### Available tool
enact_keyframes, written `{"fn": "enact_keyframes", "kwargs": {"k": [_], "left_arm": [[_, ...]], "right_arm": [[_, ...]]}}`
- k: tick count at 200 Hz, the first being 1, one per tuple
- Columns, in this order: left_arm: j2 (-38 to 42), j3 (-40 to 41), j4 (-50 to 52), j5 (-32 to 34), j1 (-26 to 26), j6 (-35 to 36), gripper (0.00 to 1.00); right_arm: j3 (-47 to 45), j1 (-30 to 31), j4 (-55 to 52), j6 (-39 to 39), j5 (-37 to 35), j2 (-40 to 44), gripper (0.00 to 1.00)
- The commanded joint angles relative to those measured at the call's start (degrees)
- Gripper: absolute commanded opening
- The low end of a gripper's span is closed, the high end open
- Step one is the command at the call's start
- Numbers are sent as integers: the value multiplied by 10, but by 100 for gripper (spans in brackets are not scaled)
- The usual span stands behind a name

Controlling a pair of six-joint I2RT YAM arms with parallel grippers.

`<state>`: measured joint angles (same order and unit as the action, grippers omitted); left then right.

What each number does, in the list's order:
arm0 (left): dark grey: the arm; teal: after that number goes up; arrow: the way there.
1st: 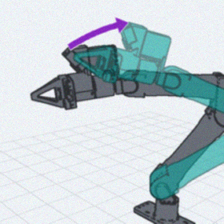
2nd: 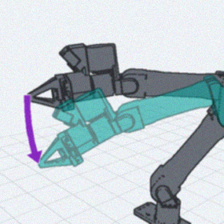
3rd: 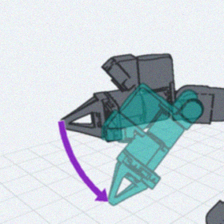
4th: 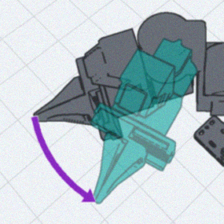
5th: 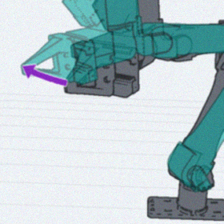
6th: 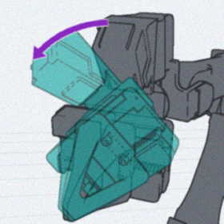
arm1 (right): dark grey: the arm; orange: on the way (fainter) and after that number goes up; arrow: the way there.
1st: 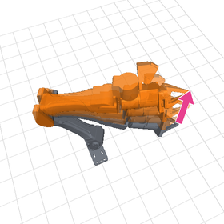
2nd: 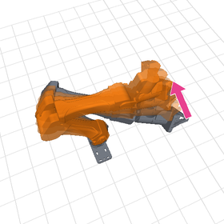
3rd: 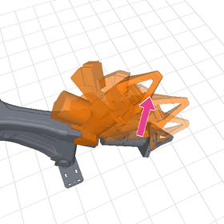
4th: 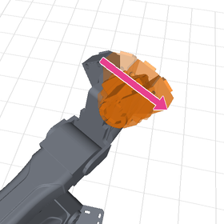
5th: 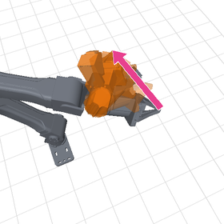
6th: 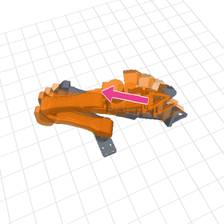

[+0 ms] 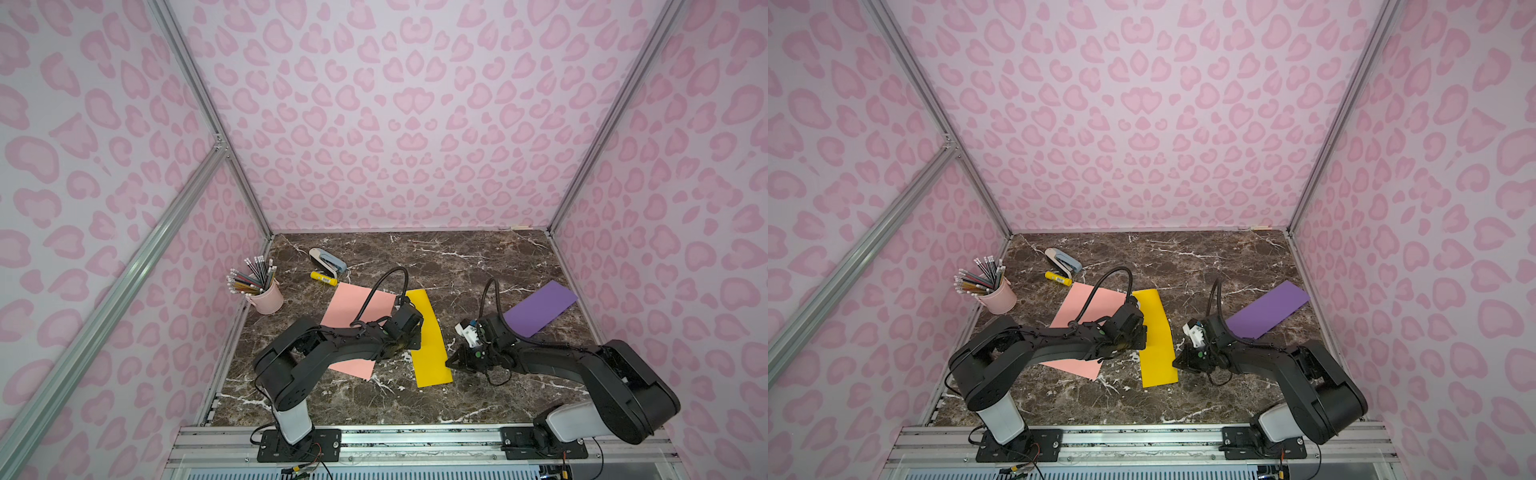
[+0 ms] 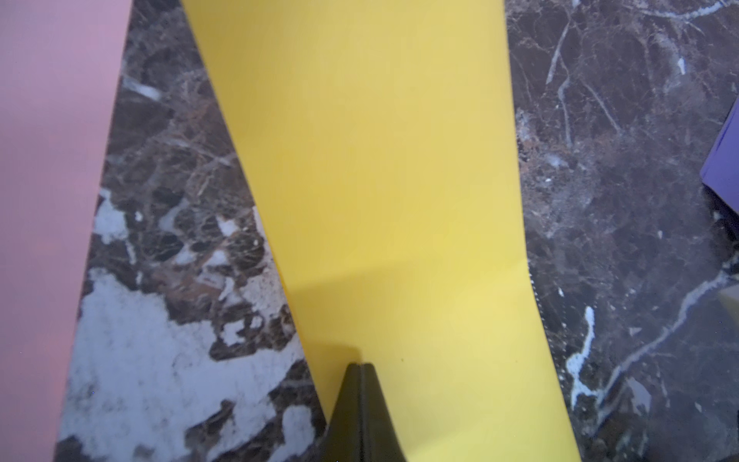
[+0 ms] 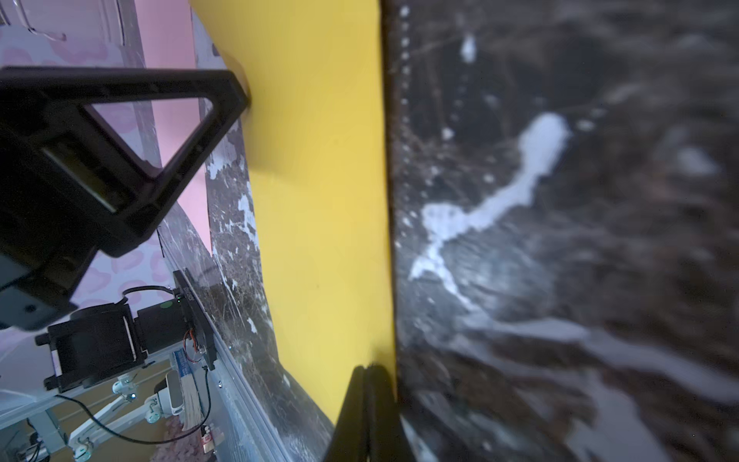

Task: Fold the rectangular paper in half along the long edge
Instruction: Fold the paper at the center of the board.

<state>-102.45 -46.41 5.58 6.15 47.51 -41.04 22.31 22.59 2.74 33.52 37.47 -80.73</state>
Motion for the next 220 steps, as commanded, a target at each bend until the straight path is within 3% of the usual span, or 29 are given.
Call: {"fn": "enact_keyframes", "kwargs": {"k": [1,27,60,104,140,165,177,220], "left_arm": [[1,1,50,6,-1,0,4],[-2,-1,50,5,0,0,4],[-5,0,49,3,-1,-2,4],[-9,-1,49,1,0,-3,4],[-5,-1,51,3,-1,-2,4],[-2,4,51,7,0,-4,4],[-1,5,51,7,-1,-4,4],[3,11,49,7,0,-4,4]], "right_arm": [[-25,-37,-80,-37,-37,25,0],[-2,-31,-103,-39,-17,49,0],[37,30,-90,7,-24,69,0],[26,68,-58,34,-32,50,0],[-15,56,-73,26,-50,55,0],[-52,-7,-119,-9,-49,73,0],[-61,-28,-115,-11,-10,83,0],[75,24,-200,1,-58,129,0]]}}
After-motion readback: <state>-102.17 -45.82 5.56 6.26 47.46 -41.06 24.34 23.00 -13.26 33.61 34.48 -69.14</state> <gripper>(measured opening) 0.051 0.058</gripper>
